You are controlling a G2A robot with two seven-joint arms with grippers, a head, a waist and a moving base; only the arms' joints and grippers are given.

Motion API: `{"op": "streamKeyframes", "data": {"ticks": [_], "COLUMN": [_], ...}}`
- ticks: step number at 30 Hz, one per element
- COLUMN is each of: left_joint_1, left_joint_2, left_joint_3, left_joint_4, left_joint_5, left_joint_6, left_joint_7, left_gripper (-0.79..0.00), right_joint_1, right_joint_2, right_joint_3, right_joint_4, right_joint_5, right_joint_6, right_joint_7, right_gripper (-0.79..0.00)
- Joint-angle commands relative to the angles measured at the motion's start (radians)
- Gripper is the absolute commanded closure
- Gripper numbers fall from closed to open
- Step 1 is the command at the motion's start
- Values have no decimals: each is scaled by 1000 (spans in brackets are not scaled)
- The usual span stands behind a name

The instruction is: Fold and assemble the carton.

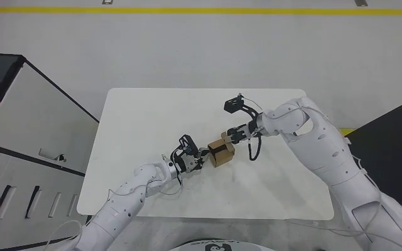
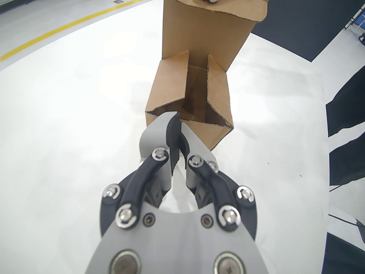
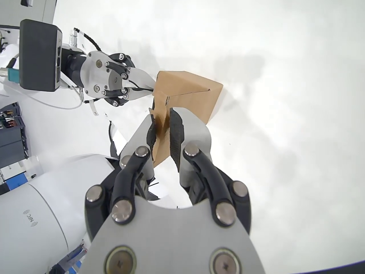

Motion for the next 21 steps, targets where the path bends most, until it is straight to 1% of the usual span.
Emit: {"op": "streamKeyframes", "data": {"ticks": [1, 2, 5, 7, 12, 14, 18, 19, 21], "left_joint_1": [0, 0, 0, 0, 0, 0, 0, 0, 0], "left_joint_2": [0, 0, 0, 0, 0, 0, 0, 0, 0], "left_joint_3": [0, 0, 0, 0, 0, 0, 0, 0, 0], "left_joint_4": [0, 0, 0, 0, 0, 0, 0, 0, 0], "left_joint_5": [0, 0, 0, 0, 0, 0, 0, 0, 0], "left_joint_6": [0, 0, 0, 0, 0, 0, 0, 0, 0], "left_joint_7": [0, 0, 0, 0, 0, 0, 0, 0, 0], "left_gripper": [0, 0, 0, 0, 0, 0, 0, 0, 0], "right_joint_1": [6, 8, 18, 26, 41, 44, 47, 47, 45], "right_joint_2": [-1, -2, -5, -8, -13, -14, -15, -15, -14], "right_joint_3": [-11, -15, -34, -45, -68, -74, -78, -77, -73], "right_joint_4": [-8, -12, -23, -28, -33, -33, -32, -33, -34], "right_joint_5": [-17, -24, -46, -54, -72, -74, -73, -73, -71], "right_joint_6": [9, 13, 26, 33, 45, 49, 55, 55, 56], "right_joint_7": [8, 10, 19, 25, 41, 45, 50, 51, 54], "right_gripper": [-86, -37, -12, 0, 0, -34, -139, -142, -123]}}
